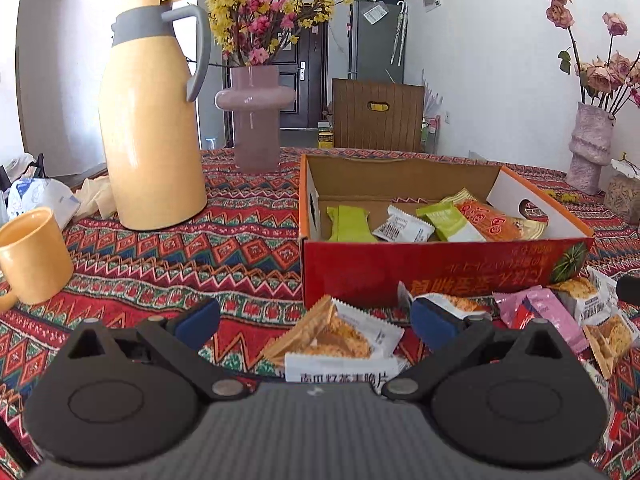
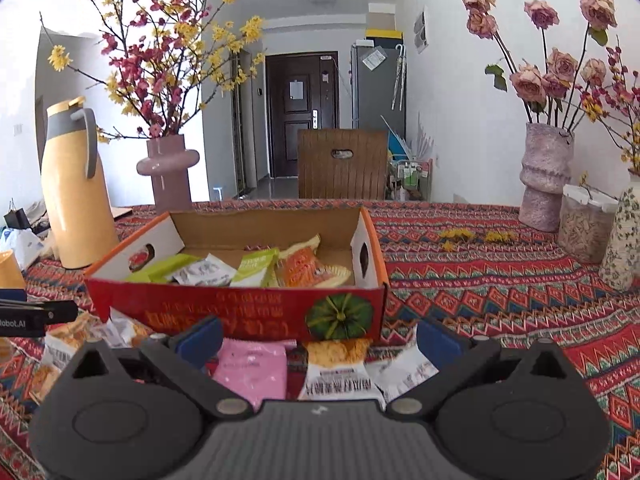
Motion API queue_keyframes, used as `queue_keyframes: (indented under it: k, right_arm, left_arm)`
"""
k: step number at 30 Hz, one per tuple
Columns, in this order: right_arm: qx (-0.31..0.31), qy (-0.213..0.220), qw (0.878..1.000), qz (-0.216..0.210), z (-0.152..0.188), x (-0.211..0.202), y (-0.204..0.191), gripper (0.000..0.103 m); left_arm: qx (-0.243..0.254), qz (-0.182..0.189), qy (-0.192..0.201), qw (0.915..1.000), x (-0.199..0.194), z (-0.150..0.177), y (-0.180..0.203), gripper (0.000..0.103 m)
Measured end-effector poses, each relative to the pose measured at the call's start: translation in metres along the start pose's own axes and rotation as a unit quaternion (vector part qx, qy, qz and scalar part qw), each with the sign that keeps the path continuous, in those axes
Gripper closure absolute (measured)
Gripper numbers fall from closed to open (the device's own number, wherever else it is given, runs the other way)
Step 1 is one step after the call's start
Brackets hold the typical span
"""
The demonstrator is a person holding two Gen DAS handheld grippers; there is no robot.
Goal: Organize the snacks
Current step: 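Grasp the round cookie packet with the right gripper while the left gripper returns to the pile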
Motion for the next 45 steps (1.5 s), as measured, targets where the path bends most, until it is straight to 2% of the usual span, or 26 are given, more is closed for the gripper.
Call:
queue_keyframes:
  k: [7,10,16,24,27,29,36,45]
  right_arm:
    - [0.02,-0.043,0.999,0.024,0.041,-0.008,0.019,0.0]
    - [0.017,-0.045,0.999,0.025,0.045,-0.008,0.019,0.001]
    - [-0.016,-0.051,0.998,0.025,0.041,0.006,0.013,0.003]
    - [-0.042,-0.087,0.995,0.028,0.051,0.032,0.016,0.005]
    - [-0.043,-0.094,0.995,0.019,0.053,0.035,0.014,0.013]
    - [-0.044,-0.097,0.994,0.016,0.055,0.036,0.013,0.028]
    - [-0.035,-0.076,0.996,0.017,0.052,0.03,0.016,0.045]
    - [-0.009,-0.014,0.999,0.038,0.042,0.014,0.026,0.047]
  left_arm:
    - [0.001,-0.002,0.004,1.0,-0.001,0.021,-0.006,0.0]
    - [0.007,0.004,0.016,0.9998,-0.005,0.021,-0.003,0.0]
    - [-0.003,0.004,0.013,0.9999,-0.001,0.02,-0.004,0.0]
    - [-0.01,0.005,0.007,0.9999,0.001,0.022,-0.006,0.0]
    - [-0.011,0.006,0.006,0.9999,0.001,0.022,-0.005,0.0]
    - [-0.011,0.007,0.006,0.9999,0.001,0.022,-0.005,0.0]
    - [-0.011,0.006,0.006,0.9999,0.001,0.022,-0.005,0.0]
    - [-0.008,-0.006,0.008,0.9999,0.001,0.022,-0.007,0.0]
Point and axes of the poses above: each gripper's, at about its wrist camera, not at the fingertips, and x roughly the way its jaws point, y to its right, z to its underside, the point moved 9 cm from there along x, roughly the way its jaws point, and after that the axes turned 10 degrees about y, right-handed, at the moved point
